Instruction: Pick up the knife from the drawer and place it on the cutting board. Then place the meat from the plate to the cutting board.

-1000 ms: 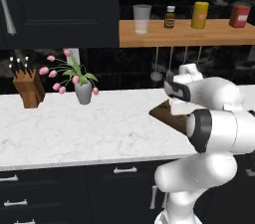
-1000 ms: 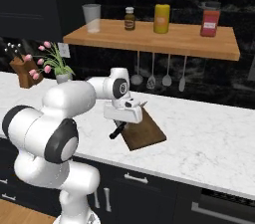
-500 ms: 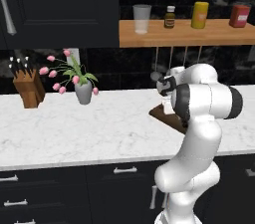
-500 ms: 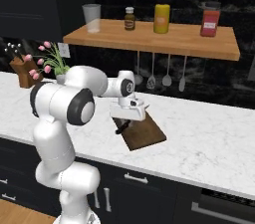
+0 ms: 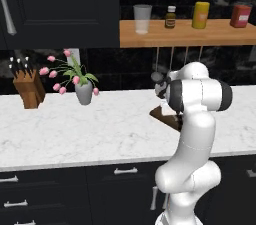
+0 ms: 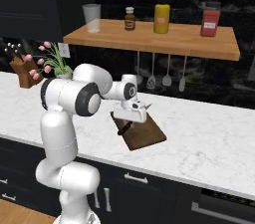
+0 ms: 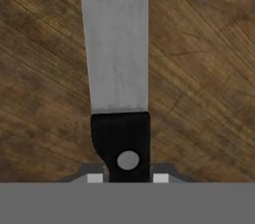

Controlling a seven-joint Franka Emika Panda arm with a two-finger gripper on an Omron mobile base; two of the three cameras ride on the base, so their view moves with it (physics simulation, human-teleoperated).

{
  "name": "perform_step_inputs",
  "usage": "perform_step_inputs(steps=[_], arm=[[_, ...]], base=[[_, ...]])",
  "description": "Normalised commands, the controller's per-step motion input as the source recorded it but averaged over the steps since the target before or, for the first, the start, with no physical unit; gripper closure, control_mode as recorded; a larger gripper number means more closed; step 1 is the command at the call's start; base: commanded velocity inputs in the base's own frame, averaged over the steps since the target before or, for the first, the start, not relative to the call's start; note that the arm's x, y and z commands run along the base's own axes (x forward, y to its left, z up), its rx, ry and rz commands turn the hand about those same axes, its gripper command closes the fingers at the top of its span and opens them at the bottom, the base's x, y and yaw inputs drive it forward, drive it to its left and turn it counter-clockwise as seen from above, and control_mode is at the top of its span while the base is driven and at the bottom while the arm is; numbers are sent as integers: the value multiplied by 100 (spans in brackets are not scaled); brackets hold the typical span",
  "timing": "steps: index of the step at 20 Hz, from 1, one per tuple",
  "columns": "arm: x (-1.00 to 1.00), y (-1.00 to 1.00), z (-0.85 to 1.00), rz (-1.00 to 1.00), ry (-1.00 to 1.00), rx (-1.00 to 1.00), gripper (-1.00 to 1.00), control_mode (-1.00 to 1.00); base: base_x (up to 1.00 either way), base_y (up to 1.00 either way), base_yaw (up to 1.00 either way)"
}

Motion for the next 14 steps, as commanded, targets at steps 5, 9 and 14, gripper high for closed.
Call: perform_step_inputs(steps=[5,9,14], arm=[[-32,0,-38,-5,-8,0,-100,-100],[-44,0,2,-5,-16,1,-100,-100],[-59,0,53,0,-24,0,-100,-100]], base=[[0,0,0],[0,0,0],[0,0,0]])
